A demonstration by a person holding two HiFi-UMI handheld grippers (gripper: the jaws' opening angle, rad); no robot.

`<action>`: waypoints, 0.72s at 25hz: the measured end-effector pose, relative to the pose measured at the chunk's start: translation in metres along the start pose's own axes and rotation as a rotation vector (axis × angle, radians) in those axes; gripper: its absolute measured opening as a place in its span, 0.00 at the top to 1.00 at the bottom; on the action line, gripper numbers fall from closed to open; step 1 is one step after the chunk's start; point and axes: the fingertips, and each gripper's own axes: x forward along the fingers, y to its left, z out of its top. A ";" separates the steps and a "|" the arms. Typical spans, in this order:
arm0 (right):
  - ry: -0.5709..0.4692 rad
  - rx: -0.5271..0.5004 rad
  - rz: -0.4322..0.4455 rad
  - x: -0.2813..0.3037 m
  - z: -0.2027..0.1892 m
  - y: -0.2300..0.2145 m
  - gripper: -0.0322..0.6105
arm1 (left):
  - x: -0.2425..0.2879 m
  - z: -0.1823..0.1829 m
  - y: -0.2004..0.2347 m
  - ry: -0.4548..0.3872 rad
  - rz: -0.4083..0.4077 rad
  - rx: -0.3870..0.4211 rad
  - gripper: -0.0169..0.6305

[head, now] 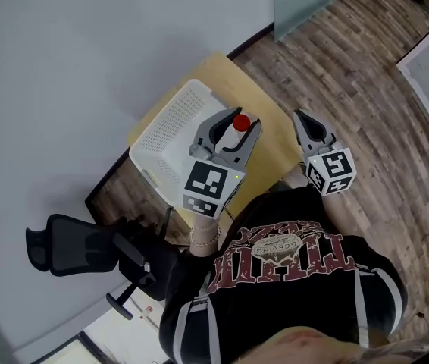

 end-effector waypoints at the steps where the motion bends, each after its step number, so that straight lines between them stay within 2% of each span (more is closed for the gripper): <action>1: 0.001 0.001 -0.009 -0.002 0.000 -0.003 0.92 | 0.004 0.000 -0.002 -0.009 -0.004 0.000 0.69; 10: 0.003 0.008 -0.082 -0.019 -0.001 -0.028 0.92 | 0.018 0.005 -0.011 -0.031 -0.022 0.024 0.69; 18: 0.007 0.015 -0.117 -0.030 -0.003 -0.040 0.92 | 0.039 -0.010 -0.025 0.009 -0.071 0.009 0.69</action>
